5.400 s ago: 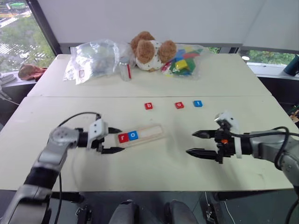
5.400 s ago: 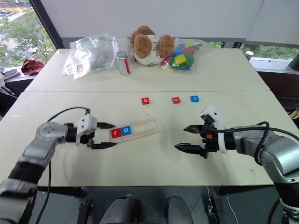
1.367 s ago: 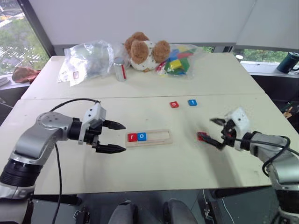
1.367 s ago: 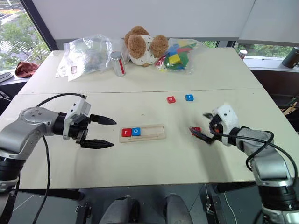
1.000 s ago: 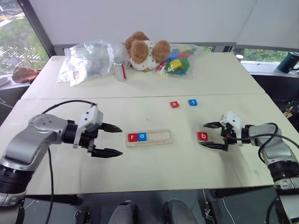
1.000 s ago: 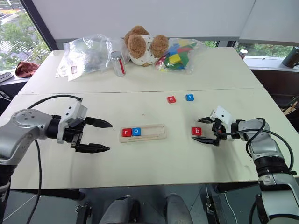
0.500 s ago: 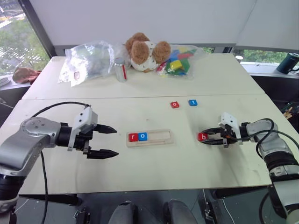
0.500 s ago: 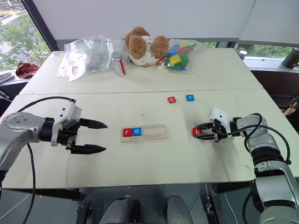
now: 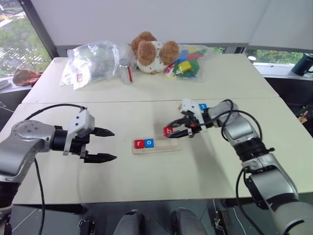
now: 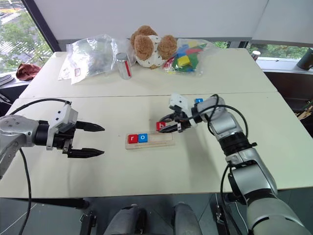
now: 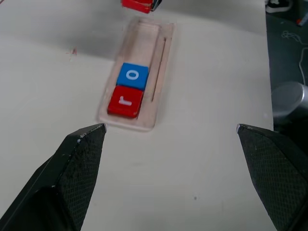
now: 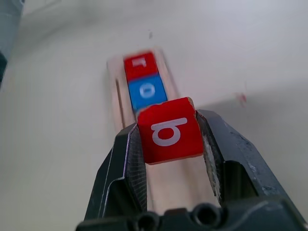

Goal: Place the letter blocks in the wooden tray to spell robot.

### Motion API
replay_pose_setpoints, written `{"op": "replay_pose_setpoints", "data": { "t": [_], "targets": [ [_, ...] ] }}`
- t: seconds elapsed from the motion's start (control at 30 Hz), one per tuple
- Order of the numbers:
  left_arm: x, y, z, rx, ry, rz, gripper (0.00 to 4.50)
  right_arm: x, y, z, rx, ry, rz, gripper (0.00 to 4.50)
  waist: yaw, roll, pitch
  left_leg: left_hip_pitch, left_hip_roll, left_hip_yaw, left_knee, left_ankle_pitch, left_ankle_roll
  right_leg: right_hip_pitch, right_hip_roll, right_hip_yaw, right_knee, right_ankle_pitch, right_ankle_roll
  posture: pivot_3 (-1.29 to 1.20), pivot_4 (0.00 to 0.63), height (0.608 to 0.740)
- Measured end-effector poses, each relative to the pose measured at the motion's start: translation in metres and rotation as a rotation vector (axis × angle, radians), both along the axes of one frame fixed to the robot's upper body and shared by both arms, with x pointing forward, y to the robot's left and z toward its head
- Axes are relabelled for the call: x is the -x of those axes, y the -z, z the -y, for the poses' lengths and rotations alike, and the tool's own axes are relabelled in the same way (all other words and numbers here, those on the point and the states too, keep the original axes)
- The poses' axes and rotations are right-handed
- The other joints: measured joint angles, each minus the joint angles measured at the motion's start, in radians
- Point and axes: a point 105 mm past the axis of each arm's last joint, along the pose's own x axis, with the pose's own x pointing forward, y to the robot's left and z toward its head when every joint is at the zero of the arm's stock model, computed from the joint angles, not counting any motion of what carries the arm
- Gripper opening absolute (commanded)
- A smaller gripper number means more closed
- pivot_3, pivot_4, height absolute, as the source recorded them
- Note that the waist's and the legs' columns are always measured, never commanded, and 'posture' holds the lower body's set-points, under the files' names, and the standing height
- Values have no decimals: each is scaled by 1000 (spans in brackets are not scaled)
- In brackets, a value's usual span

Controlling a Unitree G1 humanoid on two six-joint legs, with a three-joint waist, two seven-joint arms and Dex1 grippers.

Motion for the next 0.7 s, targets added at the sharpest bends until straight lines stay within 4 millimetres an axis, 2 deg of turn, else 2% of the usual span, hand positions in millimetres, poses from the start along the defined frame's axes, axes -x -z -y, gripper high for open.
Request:
{"op": "replay_pose_setpoints", "data": {
  "t": [0.07, 0.4, 0.7],
  "targets": [
    [2, 4, 0, 0, -12, -6, 4500, 0, 4, -8, 21, -16, -14, 1172, -3, 0, 0, -1, -1, 0, 1, 0, 0, 0, -1, 0, -1, 0, 0, 0, 150, 740],
    [7, 7, 3, 19, -46, 15, 4500, -1, 28, -10, 84, -44, -50, 1172, -12, 0, 0, -2, -1, 1, 0, 0, 0, -2, 0, 0, 0, 0, 0, 0, 150, 740],
    [6, 9, 2, 25, -62, 13, 4500, -5, 32, -17, 93, -50, -31, 1172, -9, 0, 0, -2, -1, 0, 0, 1, -1, -2, 0, -1, 0, 0, 0, 0, 150, 740]
  ]
}}
